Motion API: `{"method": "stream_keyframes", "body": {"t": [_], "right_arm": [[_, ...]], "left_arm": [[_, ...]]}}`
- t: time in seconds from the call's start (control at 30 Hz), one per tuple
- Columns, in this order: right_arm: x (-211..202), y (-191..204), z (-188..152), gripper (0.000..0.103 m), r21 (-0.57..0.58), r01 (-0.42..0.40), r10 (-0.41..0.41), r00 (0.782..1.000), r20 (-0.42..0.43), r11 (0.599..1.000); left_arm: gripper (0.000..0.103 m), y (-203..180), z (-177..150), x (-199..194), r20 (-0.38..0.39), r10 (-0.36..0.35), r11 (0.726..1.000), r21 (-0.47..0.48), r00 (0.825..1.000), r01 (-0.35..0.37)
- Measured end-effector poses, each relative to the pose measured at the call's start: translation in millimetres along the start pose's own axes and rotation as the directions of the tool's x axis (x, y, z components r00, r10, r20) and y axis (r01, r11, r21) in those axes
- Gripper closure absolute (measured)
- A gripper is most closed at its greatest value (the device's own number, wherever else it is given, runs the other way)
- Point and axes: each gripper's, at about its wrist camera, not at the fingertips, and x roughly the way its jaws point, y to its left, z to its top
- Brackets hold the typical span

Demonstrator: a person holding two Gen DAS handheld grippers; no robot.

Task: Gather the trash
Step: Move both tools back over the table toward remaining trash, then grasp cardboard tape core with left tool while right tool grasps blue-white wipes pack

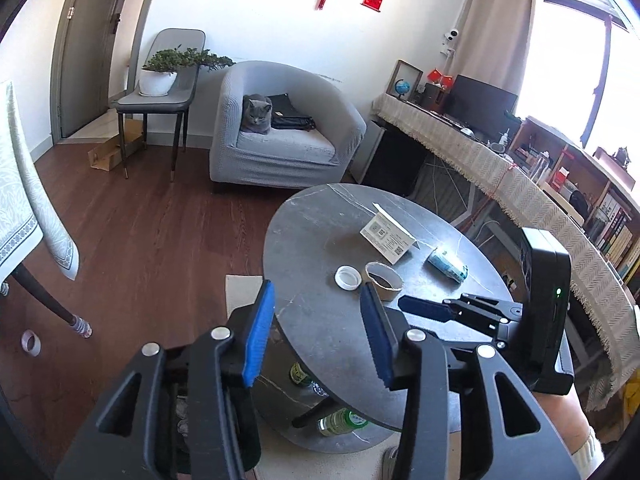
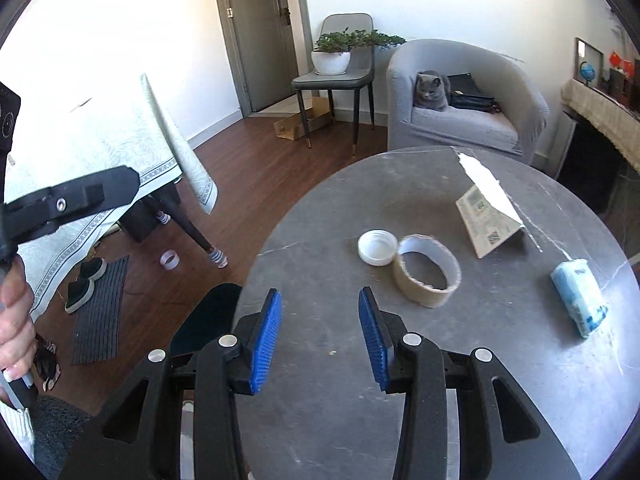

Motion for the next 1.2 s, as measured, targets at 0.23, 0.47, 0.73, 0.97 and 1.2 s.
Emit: {"method": "stream_keyframes", "body": {"t": [0.23,0.47,0.73,0.97,1.2], "right_arm": [[-17,-46,2,0.055,0.072,0.066,-0.069,0.997,0.034,0.995],[-32,-94,4,0.047,0.155,0.128,-0.140,0.988,0.070,0.980],[-43,-133,-2,0.046,0.221,0.182,-0.202,0.977,0.071,0.958],[-48,-155,-12,0.045,0.236,0.211,-0.230,0.971,0.057,0.949],[-49,-173,-21,0.041,0.245,0.236,-0.251,0.967,0.032,0.940]], "left_arm": [[0.047,-21,-8,47,-0.086,-0.036,0.999,0.034,0.996,0.039],[0.044,-34,-12,88,-0.151,-0.066,0.997,0.037,0.986,0.072],[0.042,-59,-16,124,-0.201,-0.090,0.992,0.067,0.975,0.105],[0.042,-74,-18,154,-0.233,-0.046,0.993,0.097,0.971,0.070],[0.040,-80,-15,170,-0.237,-0.027,0.996,0.081,0.971,0.048]]}}
